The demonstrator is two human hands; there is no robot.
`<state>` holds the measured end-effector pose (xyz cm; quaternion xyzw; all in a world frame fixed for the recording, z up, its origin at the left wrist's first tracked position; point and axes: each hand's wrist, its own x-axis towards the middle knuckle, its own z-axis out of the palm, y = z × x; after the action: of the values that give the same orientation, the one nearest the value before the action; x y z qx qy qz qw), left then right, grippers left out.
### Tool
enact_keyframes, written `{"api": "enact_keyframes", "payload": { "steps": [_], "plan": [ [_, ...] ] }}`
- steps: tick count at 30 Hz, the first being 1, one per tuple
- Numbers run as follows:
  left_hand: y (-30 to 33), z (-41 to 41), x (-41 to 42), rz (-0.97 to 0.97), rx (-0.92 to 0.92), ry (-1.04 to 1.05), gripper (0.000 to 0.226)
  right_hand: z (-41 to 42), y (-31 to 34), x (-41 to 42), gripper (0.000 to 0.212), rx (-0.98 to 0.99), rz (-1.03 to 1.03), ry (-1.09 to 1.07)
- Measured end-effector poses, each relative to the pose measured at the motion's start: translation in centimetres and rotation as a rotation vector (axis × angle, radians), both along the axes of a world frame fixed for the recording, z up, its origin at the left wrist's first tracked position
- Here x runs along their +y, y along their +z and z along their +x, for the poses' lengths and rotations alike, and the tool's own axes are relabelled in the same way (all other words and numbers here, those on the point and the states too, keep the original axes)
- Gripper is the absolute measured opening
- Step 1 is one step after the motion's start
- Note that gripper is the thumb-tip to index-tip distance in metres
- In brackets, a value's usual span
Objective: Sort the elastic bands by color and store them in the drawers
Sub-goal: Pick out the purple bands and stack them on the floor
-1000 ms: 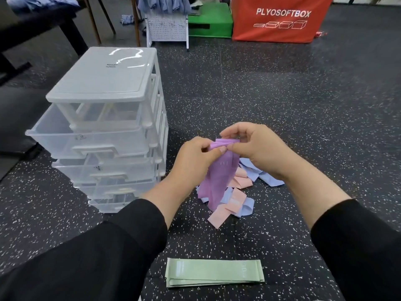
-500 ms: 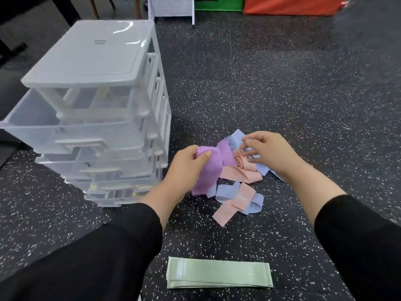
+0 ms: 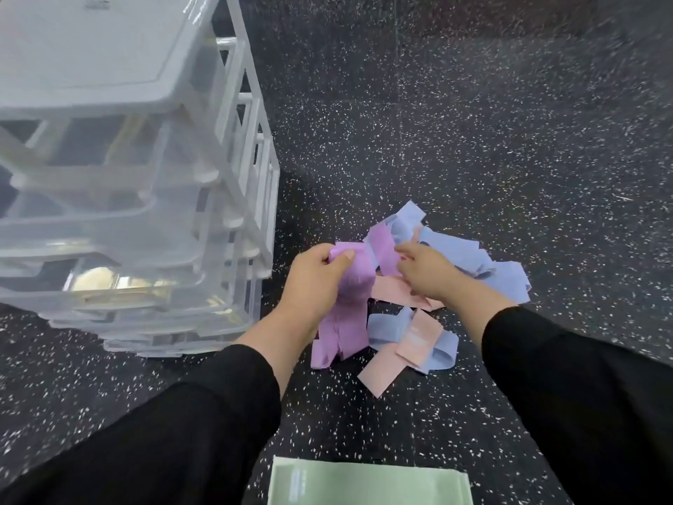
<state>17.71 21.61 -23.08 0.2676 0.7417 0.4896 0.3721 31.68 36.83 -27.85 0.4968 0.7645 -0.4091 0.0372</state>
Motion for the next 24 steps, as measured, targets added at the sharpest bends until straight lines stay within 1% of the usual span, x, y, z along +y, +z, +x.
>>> {"api": "enact_keyframes", "payload": {
  "steps": [4,6,7,8,10,11,12,13,15,17,18,21,22,24],
  "plan": [
    [-1.5,-0.6,0.3,-0.021,-0.001,-0.013,0.034,-1.6,-2.4,0.9,0.05,-0.107,0.043,0.056],
    [-2.1,-0.9,0.3,-0.018,-0.002,-0.014,0.037,-2.8,-3.3,1.5,0.048,-0.157,-0.05,0.063],
    [-2.3,-1.0,0.3,-0.017,-0.002,-0.012,0.037,-3.5,-3.4,1.7,0.046,-0.21,-0.006,0.094],
    [-2.5,-1.1,0.3,-0.02,0.0,-0.011,0.037,-4.0,-3.1,1.6,0.045,-0.286,0.041,0.174],
    [-2.7,-1.2,0.4,-0.029,-0.013,-0.011,0.036,-4.9,-3.0,2.0,0.045,-0.369,0.102,0.281],
    [-2.8,-1.3,0.4,-0.028,-0.023,-0.009,0.035,-5.1,-3.5,2.1,0.044,-0.366,0.148,0.32],
    [-2.8,-1.4,0.4,-0.027,-0.029,-0.005,0.035,-5.2,-3.8,1.9,0.041,-0.39,0.15,0.317],
    [-2.8,-1.4,0.4,-0.027,-0.037,-0.002,0.035,-5.4,-4.1,1.9,0.035,-0.335,0.118,0.22],
    [-2.6,-1.4,0.3,-0.03,-0.051,0.002,0.034,-5.1,-4.6,1.4,0.014,-0.193,0.158,0.025],
    [-2.2,-1.5,0.3,-0.032,-0.055,0.001,0.035,-4.7,-5.1,1.6,0.024,-0.121,0.228,-0.116],
    [-2.0,-1.5,0.2,-0.029,-0.053,-0.002,0.036,-4.5,-4.7,1.5,0.026,-0.107,0.257,-0.175],
    [-1.2,-1.3,0.1,-0.008,-0.041,-0.01,0.037,-3.9,-1.7,1.3,0.017,-0.06,0.459,-0.26],
    [-0.8,-1.2,-0.1,0.001,-0.039,-0.008,0.037,-3.7,-0.7,1.4,0.015,0.002,0.468,-0.278],
    [0.0,-0.9,-0.4,0.03,-0.034,0.005,0.038,-2.9,1.3,1.4,0.016,0.167,0.36,-0.318]
  ]
}}
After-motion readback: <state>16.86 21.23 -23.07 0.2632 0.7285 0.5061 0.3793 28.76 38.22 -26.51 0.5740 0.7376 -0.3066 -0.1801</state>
